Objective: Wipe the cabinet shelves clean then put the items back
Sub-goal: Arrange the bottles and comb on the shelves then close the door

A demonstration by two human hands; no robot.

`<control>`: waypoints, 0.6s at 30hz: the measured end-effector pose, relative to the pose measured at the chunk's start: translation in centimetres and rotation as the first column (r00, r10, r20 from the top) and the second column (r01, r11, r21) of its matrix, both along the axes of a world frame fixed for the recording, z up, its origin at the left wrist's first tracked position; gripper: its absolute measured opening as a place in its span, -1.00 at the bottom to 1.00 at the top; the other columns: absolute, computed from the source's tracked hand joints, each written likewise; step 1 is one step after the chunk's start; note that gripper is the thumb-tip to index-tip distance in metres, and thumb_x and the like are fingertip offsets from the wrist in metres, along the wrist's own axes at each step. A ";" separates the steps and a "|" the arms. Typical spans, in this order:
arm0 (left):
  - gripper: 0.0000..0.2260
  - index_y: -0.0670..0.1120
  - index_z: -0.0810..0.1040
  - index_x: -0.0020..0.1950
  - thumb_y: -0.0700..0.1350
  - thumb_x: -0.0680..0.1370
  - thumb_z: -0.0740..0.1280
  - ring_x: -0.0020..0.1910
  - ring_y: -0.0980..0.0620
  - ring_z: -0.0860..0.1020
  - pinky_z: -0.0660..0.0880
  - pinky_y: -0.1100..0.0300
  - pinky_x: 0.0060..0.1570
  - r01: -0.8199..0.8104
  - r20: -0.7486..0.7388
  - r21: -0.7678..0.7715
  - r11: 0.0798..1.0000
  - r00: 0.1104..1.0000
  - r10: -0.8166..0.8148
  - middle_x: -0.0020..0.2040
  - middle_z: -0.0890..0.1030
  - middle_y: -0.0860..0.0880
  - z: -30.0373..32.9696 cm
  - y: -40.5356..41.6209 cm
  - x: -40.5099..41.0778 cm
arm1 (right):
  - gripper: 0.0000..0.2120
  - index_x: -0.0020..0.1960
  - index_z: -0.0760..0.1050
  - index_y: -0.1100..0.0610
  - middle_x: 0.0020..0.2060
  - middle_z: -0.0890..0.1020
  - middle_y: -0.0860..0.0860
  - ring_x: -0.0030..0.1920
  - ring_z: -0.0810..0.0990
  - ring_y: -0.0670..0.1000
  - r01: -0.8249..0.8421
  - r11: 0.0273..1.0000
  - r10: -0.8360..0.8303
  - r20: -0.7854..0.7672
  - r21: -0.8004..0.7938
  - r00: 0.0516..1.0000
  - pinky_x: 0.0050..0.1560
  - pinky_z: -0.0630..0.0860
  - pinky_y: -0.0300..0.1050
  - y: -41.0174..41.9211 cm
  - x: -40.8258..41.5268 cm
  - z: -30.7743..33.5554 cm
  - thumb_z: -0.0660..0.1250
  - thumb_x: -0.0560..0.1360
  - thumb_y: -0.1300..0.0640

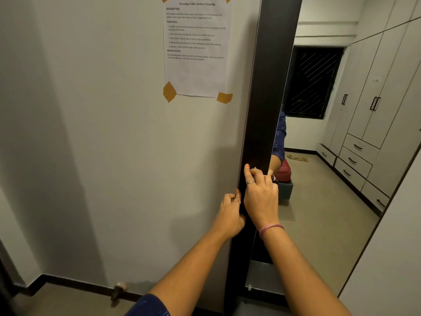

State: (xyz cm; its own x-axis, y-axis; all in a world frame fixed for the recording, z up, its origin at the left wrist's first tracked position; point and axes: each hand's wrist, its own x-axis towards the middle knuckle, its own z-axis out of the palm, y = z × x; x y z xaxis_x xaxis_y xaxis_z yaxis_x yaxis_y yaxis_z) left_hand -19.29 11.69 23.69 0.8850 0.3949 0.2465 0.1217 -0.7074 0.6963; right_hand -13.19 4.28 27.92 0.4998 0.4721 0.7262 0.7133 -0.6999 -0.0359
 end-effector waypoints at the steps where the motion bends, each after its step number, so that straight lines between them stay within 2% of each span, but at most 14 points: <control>1: -0.33 -0.08 -0.03 0.54 -0.28 0.53 0.25 0.20 -0.02 0.39 0.49 0.12 0.20 0.003 0.001 -0.002 1.000 1.000 -0.003 0.29 0.26 -0.06 -0.1 0.1 0.0 | -0.43 0.40 0.35 0.20 0.14 0.56 0.15 0.03 0.56 0.19 0.006 1.000 -0.006 0.004 -0.003 1.000 -0.22 0.53 0.05 0.0 -0.1 0.0 0.39 0.41 0.22; 5: -0.30 -0.07 -0.06 0.54 -0.28 0.52 0.26 0.21 -0.01 0.38 0.46 0.16 0.22 0.018 -0.019 0.011 1.000 1.000 -0.018 0.29 0.25 -0.05 0.0 0.2 -0.2 | -0.42 0.40 0.35 0.18 0.14 0.56 0.14 0.02 0.56 0.17 0.043 0.999 -0.042 0.005 -0.016 0.999 -0.20 0.52 0.04 0.0 -0.4 0.0 0.40 0.42 0.19; 10: -0.30 -0.06 -0.07 0.54 -0.19 0.54 0.28 0.27 -0.01 0.35 0.42 0.15 0.26 0.019 -0.035 0.050 0.999 0.999 -0.017 0.32 0.25 -0.04 0.3 0.5 -0.4 | -0.41 0.40 0.36 0.14 0.15 0.56 0.11 0.11 0.54 0.15 0.093 0.996 -0.093 0.009 -0.008 0.996 -0.06 0.49 0.07 0.2 -0.8 0.0 0.41 0.41 0.11; 13: -0.32 -0.07 -0.06 0.54 -0.16 0.55 0.28 0.31 0.01 0.32 0.38 0.19 0.24 -0.015 -0.008 0.106 0.994 1.000 0.016 0.35 0.24 -0.03 0.7 1.1 -0.7 | -0.44 0.37 0.40 0.13 0.14 0.57 0.09 0.16 0.53 0.12 0.120 0.992 -0.121 0.016 0.030 0.993 0.01 0.47 0.07 0.4 -1.1 0.1 0.41 0.39 0.16; 18: -0.38 -0.12 0.00 0.54 -0.13 0.56 0.23 0.43 -0.02 0.21 0.28 0.12 0.37 -0.139 0.077 0.187 0.972 0.989 0.127 0.46 0.16 -0.05 3.0 3.4 -2.5 | -0.52 0.29 0.48 0.16 0.12 0.58 0.09 0.12 0.55 0.10 0.106 0.986 -0.109 0.019 0.132 0.994 0.01 0.47 0.07 1.1 -1.7 0.7 0.40 0.38 0.15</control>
